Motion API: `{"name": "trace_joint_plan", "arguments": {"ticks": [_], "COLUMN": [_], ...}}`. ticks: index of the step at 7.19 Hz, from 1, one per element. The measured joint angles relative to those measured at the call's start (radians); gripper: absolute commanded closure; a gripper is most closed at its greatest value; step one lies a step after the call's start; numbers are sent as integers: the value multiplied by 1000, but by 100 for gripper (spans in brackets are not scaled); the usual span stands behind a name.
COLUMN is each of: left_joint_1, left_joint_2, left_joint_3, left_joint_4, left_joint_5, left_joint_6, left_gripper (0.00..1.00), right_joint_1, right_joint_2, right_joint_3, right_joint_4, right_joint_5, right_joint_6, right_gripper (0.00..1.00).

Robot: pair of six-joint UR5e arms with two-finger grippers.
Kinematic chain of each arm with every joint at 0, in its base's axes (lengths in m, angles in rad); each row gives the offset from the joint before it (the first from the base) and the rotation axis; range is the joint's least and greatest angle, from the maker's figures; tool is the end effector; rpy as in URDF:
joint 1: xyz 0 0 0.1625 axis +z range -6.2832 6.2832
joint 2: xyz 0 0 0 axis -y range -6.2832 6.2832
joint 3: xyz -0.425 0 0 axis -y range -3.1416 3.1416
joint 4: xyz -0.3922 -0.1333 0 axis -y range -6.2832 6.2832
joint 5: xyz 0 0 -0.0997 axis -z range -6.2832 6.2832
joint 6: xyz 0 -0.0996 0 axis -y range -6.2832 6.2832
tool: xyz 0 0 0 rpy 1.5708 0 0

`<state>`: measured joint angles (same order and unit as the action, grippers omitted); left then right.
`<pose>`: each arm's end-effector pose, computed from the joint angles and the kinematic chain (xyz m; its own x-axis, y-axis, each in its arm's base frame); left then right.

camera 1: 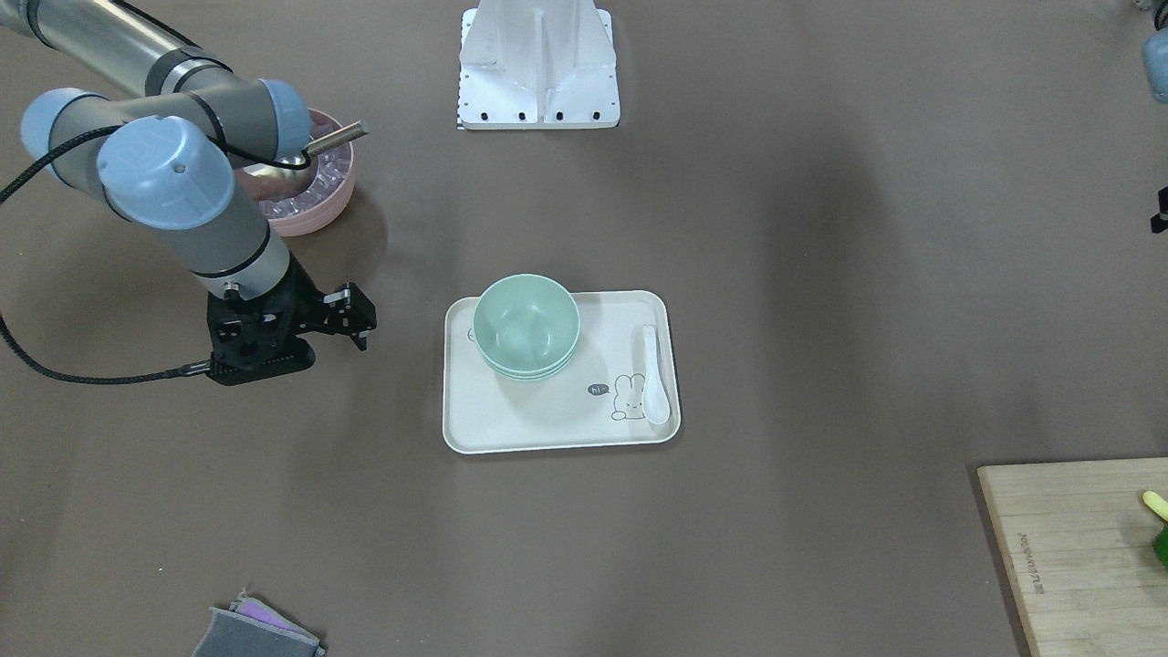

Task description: Stack green bowls together

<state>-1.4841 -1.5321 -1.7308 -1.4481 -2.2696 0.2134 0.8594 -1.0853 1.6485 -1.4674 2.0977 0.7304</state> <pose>-0.0281 -0.4767 0.6161 0.7272 0.2749 -0.6290 -0.2462 0.9598 0.1349 -0.3689 -0.5554 0.3350 0.6788 -0.1986 0.7069 0.0809 0.9771 0.1969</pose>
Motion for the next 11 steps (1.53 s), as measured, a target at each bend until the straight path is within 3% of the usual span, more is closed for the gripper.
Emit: {"name": "trace_joint_plan", "arguments": {"ticks": [4,6,8,11], "left_joint_1": [-44,-45,-45,-45], "left_joint_2": [54,65,69,69], "left_joint_3": [1,3,4,2], "left_joint_4": [18,18,19,13], "left_joint_5": [2,-2,-4,-24], "left_joint_6": [48,47,46,44], "left_gripper": [1,1,1,1], "right_joint_1": [286,460,611,689], "right_joint_2": [-324,-478,-571,-632], "right_joint_3": [-1,-4,-8,18], "right_joint_4": [-2,7,4,-32], "right_joint_5": [38,75,81,68], "right_joint_6": [-450,-540,-616,-686], "right_gripper": [0,0,0,0]}}
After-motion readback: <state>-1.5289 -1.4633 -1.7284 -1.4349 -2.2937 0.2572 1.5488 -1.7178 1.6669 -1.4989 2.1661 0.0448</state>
